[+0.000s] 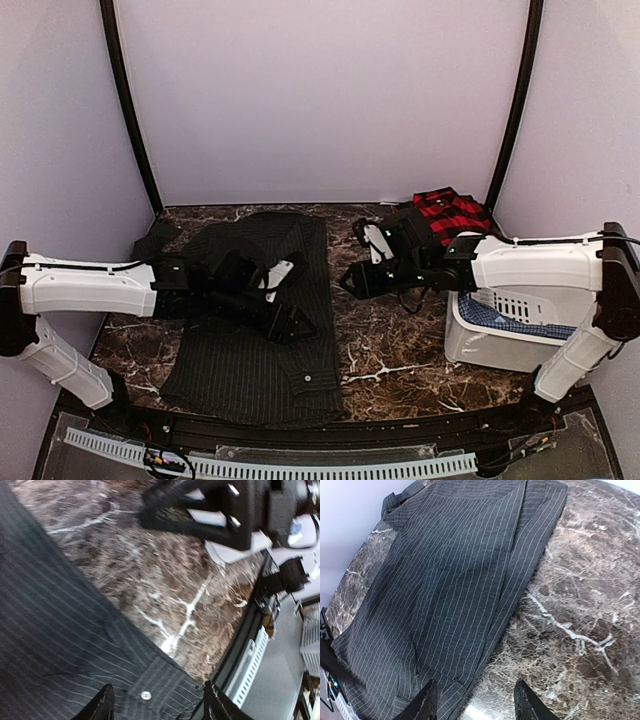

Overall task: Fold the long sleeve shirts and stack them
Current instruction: Fold the sleeve of the 1/3-folded shirt.

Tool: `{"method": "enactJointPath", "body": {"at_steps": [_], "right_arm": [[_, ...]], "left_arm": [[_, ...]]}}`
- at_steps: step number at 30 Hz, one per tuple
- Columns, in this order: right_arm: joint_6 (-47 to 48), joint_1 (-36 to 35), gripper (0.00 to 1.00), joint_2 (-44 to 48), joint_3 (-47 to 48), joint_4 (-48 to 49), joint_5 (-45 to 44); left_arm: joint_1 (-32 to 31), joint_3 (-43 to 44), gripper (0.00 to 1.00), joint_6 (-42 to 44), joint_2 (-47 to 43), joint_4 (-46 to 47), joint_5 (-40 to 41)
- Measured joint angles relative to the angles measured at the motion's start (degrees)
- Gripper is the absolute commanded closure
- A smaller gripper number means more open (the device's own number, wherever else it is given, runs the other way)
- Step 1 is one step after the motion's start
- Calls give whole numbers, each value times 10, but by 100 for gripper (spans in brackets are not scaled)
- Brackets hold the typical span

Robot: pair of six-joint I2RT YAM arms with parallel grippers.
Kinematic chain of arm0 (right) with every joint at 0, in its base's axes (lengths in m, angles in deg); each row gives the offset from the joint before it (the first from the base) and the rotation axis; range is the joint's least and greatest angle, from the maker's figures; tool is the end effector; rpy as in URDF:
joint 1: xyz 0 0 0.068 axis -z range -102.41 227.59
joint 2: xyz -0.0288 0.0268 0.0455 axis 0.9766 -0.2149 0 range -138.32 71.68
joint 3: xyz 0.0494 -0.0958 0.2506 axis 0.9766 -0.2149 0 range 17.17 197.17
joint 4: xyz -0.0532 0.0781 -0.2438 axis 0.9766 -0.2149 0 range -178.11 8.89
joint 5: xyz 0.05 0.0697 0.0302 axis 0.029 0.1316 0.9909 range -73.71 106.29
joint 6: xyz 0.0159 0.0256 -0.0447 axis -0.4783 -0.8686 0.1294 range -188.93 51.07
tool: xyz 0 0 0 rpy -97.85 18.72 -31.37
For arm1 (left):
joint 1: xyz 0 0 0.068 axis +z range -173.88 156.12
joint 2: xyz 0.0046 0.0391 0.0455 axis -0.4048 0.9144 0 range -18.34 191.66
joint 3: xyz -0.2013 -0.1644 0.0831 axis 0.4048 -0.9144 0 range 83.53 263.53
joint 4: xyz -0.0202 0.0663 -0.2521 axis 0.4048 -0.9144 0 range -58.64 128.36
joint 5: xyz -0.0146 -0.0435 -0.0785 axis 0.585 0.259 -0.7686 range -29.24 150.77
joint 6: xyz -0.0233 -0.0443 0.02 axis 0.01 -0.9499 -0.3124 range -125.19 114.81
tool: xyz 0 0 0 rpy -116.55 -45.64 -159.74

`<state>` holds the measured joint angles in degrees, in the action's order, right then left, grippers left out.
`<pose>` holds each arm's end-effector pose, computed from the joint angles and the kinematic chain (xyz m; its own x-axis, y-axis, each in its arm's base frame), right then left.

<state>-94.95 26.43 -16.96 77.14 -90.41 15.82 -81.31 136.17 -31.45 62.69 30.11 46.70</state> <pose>0.2160 0.2677 0.2450 -0.6867 -0.1534 -0.7106 -0.5270 0.7783 0.3413 0.1596 -0.2660 0.2459 -0.6963 0.2926 -0.6554 0.6851 0.5435 -0.4851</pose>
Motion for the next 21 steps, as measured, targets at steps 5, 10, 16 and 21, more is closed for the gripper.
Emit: {"method": "enactJointPath", "body": {"at_steps": [5, 10, 16, 21], "right_arm": [[-11, -3, 63, -39, 14, 7, 42], [-15, -9, 68, -111, 64, 21, 87], [-15, -10, 70, -225, 155, 35, 129], [-19, -9, 76, -308, 230, 49, 144]], "left_arm": [[85, -12, 39, -38, -34, 8, 77], [159, -12, 39, -65, -32, 28, 113], [254, -8, 41, -76, 11, 52, 88], [309, 14, 41, -76, 70, 54, 49]]}}
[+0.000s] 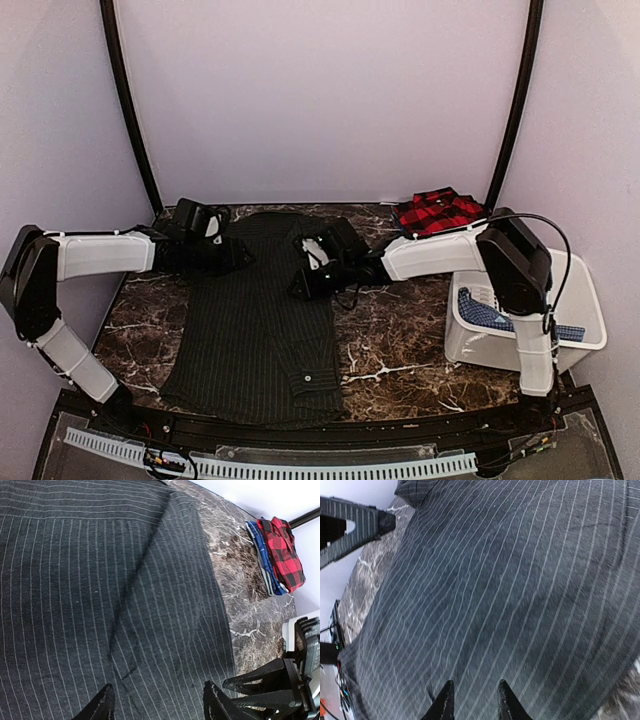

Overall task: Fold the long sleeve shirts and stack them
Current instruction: Fold the sleeve of the 1/3-folded shirt, then move the right arm to the center of the board with the 1/3-folded shirt.

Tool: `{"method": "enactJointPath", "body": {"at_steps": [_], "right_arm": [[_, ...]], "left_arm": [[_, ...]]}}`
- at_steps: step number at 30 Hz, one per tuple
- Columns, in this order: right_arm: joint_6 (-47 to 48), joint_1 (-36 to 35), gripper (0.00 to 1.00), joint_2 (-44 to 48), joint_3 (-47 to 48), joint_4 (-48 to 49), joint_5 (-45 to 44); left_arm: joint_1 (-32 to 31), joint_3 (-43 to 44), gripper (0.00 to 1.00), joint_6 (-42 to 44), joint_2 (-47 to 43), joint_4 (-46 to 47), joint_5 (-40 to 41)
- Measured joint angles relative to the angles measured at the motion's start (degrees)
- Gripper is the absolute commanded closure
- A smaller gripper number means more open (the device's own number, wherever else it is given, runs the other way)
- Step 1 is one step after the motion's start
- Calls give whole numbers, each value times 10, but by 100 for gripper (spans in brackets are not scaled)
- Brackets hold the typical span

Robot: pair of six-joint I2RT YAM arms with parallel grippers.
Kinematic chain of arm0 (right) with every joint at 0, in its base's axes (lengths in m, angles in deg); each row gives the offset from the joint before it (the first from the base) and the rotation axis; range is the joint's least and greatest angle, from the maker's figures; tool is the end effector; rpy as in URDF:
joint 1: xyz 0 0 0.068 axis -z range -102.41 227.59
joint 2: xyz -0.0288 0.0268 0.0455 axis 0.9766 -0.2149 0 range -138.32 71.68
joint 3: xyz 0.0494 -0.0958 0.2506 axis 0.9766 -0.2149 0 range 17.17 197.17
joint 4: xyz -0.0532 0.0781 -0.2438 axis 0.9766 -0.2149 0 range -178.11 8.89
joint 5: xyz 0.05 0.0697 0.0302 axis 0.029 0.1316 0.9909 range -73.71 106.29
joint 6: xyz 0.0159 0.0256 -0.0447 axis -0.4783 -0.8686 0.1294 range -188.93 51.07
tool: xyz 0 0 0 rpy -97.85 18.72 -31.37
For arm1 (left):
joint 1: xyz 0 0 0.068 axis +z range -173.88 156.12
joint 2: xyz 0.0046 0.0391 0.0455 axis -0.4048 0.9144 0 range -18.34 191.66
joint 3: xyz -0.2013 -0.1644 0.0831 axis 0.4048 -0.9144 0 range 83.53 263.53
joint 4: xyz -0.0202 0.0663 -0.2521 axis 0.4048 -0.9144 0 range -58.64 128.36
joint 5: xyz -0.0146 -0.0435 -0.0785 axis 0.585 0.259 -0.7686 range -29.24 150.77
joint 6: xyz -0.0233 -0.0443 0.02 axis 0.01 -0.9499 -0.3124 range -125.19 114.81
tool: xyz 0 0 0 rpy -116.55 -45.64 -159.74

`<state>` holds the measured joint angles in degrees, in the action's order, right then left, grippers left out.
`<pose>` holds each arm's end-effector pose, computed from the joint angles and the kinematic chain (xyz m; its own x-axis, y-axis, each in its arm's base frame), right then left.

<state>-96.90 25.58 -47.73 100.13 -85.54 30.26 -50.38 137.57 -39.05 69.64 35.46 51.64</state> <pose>0.2792 0.3713 0.1750 -0.7672 -0.2429 -0.5936 -0.5858 0.6424 0.4941 0.2972 -0.1545 0.2250 -0.7543 -0.2387 -0.6116 0.1611 0.8358 -0.5249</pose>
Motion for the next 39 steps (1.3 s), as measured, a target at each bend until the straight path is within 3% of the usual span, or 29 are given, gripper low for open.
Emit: {"method": "enactJointPath", "body": {"at_steps": [7, 13, 31, 39], "right_arm": [[-26, 8, 76, -95, 81, 33, 26], [-45, 21, 76, -137, 93, 54, 32], [-43, 126, 76, -141, 85, 77, 58], [-24, 151, 75, -141, 94, 57, 54]], "left_arm": [[51, 4, 43, 2, 24, -2, -40], [60, 3, 43, 4, 30, -6, -49], [59, -63, 43, -63, 40, 49, -88], [20, -99, 43, -95, 40, 58, -98]]}}
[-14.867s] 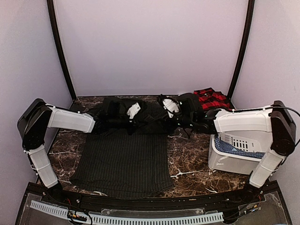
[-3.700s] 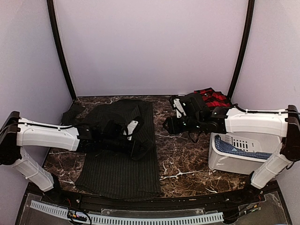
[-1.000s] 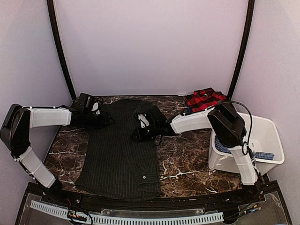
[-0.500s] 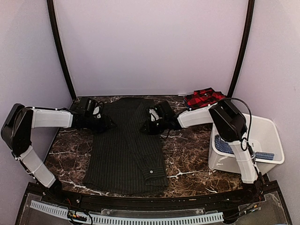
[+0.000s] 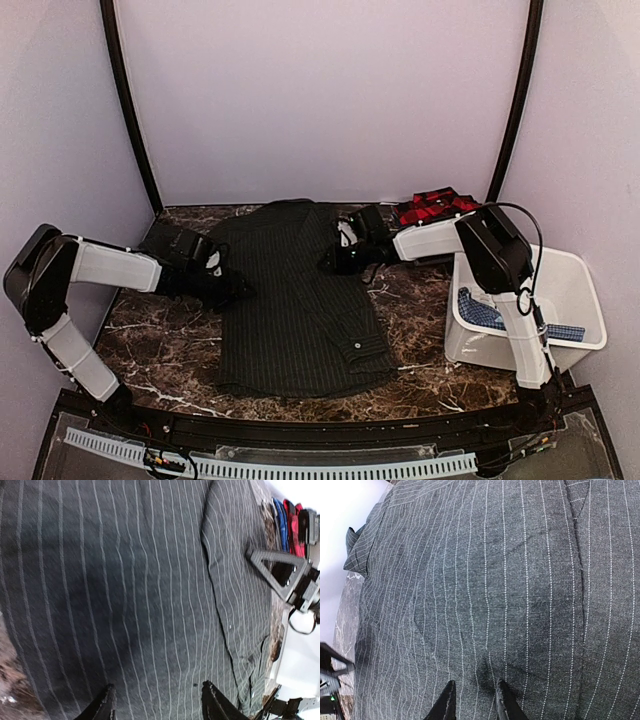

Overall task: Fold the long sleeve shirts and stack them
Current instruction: Move the right arm to the center of the board with the 1/3-folded shirt, then adjust the sleeve of the 1/3-folded shirt.

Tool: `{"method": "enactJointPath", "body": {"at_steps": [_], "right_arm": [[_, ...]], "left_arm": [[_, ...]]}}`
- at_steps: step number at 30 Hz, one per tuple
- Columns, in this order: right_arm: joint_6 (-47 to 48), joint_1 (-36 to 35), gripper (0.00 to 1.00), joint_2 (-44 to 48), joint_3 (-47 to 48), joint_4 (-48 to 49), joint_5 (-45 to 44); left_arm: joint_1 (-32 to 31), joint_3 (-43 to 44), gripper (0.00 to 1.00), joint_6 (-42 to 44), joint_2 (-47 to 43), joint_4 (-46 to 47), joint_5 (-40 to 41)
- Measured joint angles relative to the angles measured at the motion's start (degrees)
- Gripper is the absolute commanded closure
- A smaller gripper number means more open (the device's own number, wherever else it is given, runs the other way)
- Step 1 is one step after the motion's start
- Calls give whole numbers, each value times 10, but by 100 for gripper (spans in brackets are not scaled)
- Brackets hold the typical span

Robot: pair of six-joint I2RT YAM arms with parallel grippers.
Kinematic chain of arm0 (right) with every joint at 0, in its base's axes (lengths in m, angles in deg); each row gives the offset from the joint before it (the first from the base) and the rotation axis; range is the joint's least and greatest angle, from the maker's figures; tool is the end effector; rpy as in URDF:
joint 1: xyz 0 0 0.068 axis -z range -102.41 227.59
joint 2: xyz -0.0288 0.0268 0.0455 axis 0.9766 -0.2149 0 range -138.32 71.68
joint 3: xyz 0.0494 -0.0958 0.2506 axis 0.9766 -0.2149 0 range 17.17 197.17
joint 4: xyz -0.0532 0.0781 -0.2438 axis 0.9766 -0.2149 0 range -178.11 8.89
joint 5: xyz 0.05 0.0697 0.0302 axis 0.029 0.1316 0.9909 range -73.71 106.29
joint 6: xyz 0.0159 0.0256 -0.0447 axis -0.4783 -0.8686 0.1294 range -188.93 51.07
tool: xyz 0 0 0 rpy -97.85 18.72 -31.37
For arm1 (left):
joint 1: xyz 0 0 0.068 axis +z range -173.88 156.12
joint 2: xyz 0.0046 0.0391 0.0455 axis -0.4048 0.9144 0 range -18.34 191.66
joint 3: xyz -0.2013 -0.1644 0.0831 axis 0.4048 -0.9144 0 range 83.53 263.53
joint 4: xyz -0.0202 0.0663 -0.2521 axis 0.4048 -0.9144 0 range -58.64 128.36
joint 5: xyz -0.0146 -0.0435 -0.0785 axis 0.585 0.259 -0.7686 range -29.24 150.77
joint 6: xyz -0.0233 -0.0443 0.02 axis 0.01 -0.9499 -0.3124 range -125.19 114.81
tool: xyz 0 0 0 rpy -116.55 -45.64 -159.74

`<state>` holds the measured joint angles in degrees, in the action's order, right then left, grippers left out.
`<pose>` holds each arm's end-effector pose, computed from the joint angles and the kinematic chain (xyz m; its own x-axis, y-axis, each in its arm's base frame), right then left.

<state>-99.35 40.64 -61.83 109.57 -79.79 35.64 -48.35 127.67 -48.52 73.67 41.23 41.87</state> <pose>0.3994 0.3151 0.1201 -0.8312 -0.0275 -0.5552 -0.4056 0.7131 0.5719 0.2813 -0.1408 0.1599 -0.8801 -0.3128 -0.3572 -0.0050 0.7584 -0.6517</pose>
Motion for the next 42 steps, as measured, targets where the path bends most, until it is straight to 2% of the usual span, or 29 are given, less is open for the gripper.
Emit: {"method": "enactJointPath", "body": {"at_steps": [13, 27, 42], "right_arm": [[16, 2, 74, 0, 18, -38, -10], [23, 3, 74, 2, 14, -37, -16], [26, 13, 73, 7, 8, -37, -17]], "left_arm": [[-96, -62, 43, -26, -67, -75, -32], [-167, -86, 43, -34, -81, -115, -103], [-190, -94, 42, 17, -99, -209, -189]]}}
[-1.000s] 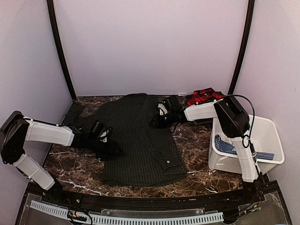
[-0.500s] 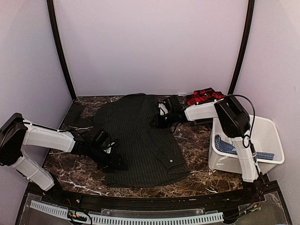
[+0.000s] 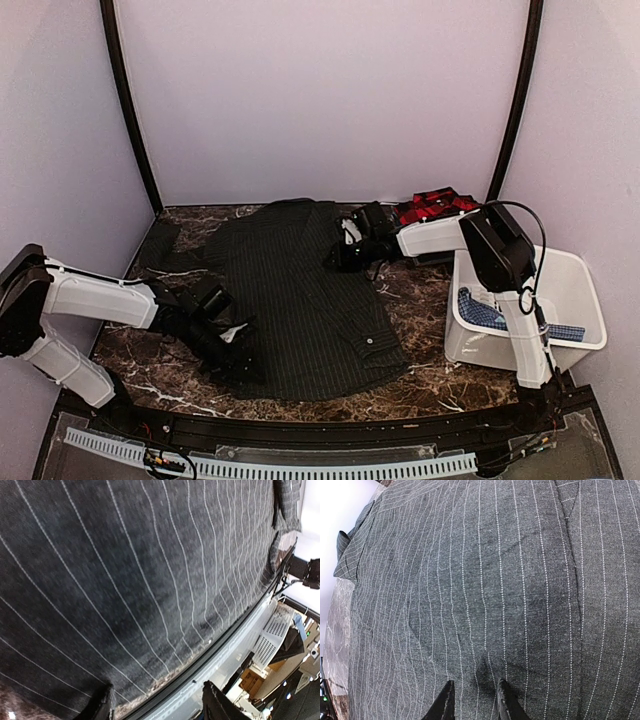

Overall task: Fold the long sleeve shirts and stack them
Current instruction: Adjust the sleeve of the 1/3-folded shirt.

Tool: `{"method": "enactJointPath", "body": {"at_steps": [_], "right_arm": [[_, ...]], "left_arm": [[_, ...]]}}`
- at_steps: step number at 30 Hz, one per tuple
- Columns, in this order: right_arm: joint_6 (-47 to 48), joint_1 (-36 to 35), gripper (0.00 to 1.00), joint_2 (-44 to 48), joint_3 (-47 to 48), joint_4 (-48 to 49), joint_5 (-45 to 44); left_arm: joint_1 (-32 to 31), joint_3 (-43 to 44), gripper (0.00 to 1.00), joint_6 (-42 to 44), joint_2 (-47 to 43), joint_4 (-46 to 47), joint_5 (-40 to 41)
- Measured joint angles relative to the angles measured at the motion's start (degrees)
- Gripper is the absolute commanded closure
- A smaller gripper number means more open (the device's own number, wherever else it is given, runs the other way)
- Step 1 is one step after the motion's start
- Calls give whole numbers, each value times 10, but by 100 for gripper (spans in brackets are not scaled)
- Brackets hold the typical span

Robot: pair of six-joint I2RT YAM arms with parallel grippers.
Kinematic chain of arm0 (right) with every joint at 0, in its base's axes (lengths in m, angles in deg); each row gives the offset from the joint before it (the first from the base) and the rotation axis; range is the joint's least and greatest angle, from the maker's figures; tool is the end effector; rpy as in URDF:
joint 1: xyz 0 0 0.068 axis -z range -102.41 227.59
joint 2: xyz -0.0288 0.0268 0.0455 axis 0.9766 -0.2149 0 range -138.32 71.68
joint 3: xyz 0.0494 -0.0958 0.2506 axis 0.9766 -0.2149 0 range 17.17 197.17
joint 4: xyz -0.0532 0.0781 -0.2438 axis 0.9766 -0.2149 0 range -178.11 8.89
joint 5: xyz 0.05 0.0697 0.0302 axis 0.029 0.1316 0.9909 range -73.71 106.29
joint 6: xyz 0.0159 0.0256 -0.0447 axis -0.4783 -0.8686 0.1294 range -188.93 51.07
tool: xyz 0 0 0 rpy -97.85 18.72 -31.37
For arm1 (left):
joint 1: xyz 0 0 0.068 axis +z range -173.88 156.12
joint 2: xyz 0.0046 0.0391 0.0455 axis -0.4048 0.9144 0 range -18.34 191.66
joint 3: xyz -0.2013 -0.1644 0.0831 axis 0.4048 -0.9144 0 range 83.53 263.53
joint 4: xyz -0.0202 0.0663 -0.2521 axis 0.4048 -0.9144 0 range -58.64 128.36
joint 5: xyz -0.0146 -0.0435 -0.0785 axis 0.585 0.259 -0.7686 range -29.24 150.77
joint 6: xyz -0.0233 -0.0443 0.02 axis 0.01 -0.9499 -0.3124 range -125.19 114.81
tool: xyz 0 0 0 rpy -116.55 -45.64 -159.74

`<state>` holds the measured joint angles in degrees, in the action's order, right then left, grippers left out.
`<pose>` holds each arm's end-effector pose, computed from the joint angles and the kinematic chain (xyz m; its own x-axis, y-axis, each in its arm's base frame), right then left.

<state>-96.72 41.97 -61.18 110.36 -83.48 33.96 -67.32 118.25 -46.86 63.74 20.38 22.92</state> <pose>0.4056 0.3038 0.1244 -0.8258 -0.0452 -0.5622 -0.3992 0.7509 0.5261 0.1566 -0.1785 0.1427 -0.9775 0.2026 0.0590 0.1057 0.7123 -0.6938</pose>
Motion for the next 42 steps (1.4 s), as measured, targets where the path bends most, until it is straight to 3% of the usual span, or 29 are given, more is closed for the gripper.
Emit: {"method": "enactJointPath", "body": {"at_steps": [19, 24, 31, 42], "right_arm": [[7, 2, 73, 16, -32, 17, 3], [9, 3, 69, 31, -49, 11, 3], [16, 3, 57, 51, -56, -19, 3], [58, -8, 39, 137, -48, -48, -29]], "left_arm": [[-38, -15, 42, 20, 14, 6, -49], [-40, -17, 42, 20, -1, -20, -39], [-25, 86, 42, 16, -18, -106, 38], [126, 279, 38, 33, -34, -159, 268]]}}
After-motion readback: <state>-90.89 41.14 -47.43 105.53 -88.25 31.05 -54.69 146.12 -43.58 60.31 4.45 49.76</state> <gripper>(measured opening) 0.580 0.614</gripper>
